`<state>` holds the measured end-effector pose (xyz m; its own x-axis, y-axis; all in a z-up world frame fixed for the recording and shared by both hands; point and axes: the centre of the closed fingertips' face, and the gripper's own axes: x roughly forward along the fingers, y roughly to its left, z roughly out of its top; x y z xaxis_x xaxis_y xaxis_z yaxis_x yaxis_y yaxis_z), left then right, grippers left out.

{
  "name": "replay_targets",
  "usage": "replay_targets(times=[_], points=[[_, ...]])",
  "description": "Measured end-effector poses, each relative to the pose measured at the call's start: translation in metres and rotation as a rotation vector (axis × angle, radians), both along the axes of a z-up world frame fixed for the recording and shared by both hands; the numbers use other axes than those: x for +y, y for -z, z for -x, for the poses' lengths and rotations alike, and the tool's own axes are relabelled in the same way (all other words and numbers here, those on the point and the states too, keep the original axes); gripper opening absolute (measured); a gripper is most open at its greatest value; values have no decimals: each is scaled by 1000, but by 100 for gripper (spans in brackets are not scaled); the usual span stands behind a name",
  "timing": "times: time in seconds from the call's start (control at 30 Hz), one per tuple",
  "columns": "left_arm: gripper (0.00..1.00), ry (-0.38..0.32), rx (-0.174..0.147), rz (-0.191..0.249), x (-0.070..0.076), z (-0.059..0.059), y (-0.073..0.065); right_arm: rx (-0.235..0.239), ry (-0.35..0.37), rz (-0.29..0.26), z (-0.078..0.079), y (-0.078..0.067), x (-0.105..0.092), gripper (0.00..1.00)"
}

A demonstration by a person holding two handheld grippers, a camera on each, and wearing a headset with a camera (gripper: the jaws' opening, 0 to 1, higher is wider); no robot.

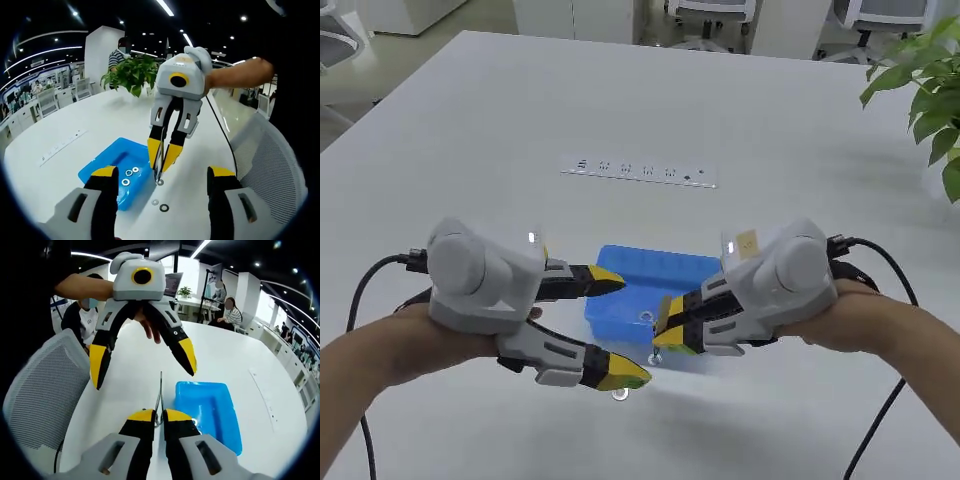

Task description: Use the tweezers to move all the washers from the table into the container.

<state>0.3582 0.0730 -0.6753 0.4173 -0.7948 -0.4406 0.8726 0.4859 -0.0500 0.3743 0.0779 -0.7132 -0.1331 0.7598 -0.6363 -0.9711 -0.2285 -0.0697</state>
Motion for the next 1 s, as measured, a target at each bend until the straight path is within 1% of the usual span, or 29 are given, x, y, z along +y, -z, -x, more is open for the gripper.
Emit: replay_targets(times=[0.07,0.17,0.2,0.4,0.47,0.67,0.73,0.9,1.0], points=[[83,-11,-3,0,1,0,-1,-2,-4,-3,-1,-3,1,8],[83,-21,-11,10,3,1,-4,-6,-7,-7,-2,-8,1,8],[85,-29,-13,11,4,0,-5,-7,-7,-8,-3,-9,1,8],[95,-62,-12,6,10,0,-3,-8,-1,-23,-10,-17,1,8],[98,-72,-20,2,12,-1,-3,-11,3,-28,-14,-20,0,8],[99,-92,-18,4,15,-2,-4,-16,18,-42,-24,-25,0,8],[99,-96,-16,5,16,-2,-4,-19,21,-40,-27,-25,0,8],[99,-107,-14,23,16,-4,-6,-28,29,-43,-35,-25,-1,8],[99,-108,-12,28,16,-5,-6,-32,34,-40,-40,-22,-1,8]])
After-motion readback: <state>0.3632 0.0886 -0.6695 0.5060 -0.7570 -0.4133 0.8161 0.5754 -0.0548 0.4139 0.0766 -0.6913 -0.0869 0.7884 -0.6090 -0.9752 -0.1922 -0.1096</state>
